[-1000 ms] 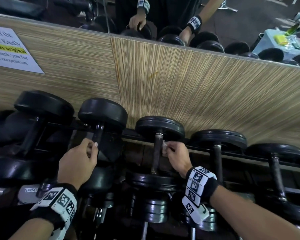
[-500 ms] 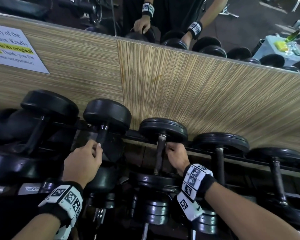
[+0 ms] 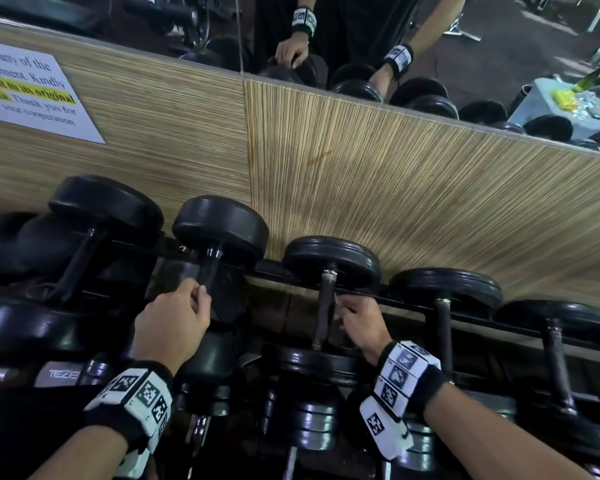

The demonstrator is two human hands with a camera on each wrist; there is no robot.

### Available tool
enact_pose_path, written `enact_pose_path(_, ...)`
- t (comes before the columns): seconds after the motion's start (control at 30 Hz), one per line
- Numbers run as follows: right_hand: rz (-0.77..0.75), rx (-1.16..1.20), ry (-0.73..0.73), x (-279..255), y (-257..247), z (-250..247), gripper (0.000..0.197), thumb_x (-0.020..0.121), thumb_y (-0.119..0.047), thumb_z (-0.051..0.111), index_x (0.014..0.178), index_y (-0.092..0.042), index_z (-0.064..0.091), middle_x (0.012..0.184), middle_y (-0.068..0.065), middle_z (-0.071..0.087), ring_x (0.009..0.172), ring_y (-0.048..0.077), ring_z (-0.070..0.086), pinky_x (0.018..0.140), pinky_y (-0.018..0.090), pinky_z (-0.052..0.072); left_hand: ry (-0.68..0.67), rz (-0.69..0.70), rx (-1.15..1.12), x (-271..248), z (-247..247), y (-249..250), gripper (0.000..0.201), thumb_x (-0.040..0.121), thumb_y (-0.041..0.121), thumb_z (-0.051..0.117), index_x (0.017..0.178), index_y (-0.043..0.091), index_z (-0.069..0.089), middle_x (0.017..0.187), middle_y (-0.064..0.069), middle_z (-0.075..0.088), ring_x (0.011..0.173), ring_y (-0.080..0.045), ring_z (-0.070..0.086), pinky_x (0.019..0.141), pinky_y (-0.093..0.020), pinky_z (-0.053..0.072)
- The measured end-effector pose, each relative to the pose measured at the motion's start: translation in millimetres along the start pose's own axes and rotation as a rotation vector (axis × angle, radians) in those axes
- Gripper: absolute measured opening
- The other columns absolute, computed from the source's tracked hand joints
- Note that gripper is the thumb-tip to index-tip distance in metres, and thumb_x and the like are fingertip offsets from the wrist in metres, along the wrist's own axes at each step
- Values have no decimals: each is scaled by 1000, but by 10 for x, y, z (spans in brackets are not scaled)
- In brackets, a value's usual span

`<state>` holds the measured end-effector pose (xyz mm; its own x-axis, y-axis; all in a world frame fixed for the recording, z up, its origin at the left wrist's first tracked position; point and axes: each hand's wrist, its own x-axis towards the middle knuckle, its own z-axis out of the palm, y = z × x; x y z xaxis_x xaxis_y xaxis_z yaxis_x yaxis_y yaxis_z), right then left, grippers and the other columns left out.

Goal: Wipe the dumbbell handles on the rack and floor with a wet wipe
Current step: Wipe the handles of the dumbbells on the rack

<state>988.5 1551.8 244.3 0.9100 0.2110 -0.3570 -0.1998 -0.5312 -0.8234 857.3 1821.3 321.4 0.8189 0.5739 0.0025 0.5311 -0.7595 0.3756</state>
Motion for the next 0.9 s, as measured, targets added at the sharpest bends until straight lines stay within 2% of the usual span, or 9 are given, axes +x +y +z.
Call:
enact_pose_path(0.1, -15, 9, -28, -140, 19, -91, 18, 93, -7, 62, 84, -5, 77, 85, 0, 78, 88, 19, 73, 88, 39, 53, 13, 17, 5, 12, 29, -26, 21, 98, 29, 52, 80, 17, 57, 54, 2, 55, 49, -24, 42, 50, -29, 31)
enact_pose_path(0.2, -11, -23, -34, -75, -43, -50, 24, 91, 0, 56, 81, -9, 76, 84, 2, 77, 87, 22, 72, 87, 41, 54, 23, 2, -4, 15, 45, -26, 21, 97, 28, 53, 80, 17, 57, 55, 1, 55, 51, -25, 41, 52, -31, 33)
enact_pose_path(0.3, -18, -59, -86, -17, -32, -13, 22, 86, -4, 54, 76, -9, 73, 79, 5, 75, 80, 22, 70, 82, 48, 55, 14, -9, -17, 22, 49, -30, 20, 98, 30, 52, 82, 19, 57, 59, 1, 59, 53, -26, 45, 54, -32, 35)
enact_pose_path(0.4, 19, -18, -98, -111, 57, -86, 21, 90, -3, 59, 82, -11, 77, 84, 3, 77, 84, 17, 71, 83, 40, 54, 24, 7, -17, 30, 68, -47, 20, 97, 29, 52, 82, 19, 58, 57, 2, 59, 51, -24, 44, 52, -30, 33)
enact_pose_path(0.47, 18, -17, -98, -174, 54, -123, 20, 93, 1, 59, 88, -6, 77, 86, 3, 78, 86, 16, 72, 84, 32, 54, 27, 15, -6, 31, 81, -52, 19, 97, 28, 52, 82, 18, 58, 56, 2, 58, 50, -24, 44, 51, -29, 33)
enact_pose_path(0.6, 20, -47, -150, -126, -62, -66, 25, 89, 7, 53, 73, -3, 69, 67, 5, 68, 67, 17, 61, 67, 31, 47, 24, 14, 2, 32, 100, -71, 19, 97, 29, 51, 83, 19, 59, 59, 0, 60, 52, -27, 47, 52, -31, 37)
enact_pose_path(0.67, 42, -22, -192, -142, -112, -66, 24, 91, 10, 51, 78, -1, 67, 68, 4, 64, 66, 18, 58, 62, 28, 45, 26, 23, -6, 24, 105, -78, 20, 98, 29, 51, 83, 19, 59, 59, 1, 60, 53, -28, 50, 52, -32, 38)
enact_pose_path(0.8, 55, -11, -256, -286, -118, -224, 13, 93, 7, 60, 90, 7, 72, 68, -2, 66, 60, -1, 59, 64, 12, 45, 22, 25, -6, 29, 111, -80, 22, 98, 31, 49, 82, 19, 58, 59, 0, 60, 54, -29, 53, 53, -32, 40)
enact_pose_path(0.9, 61, -10, -260, -309, -153, -251, 11, 91, 8, 61, 87, 6, 71, 67, -1, 64, 56, -4, 56, 61, 9, 43, 22, 24, -12, 33, 118, -81, 23, 98, 33, 48, 82, 20, 58, 59, 0, 59, 54, -29, 54, 54, -33, 42)
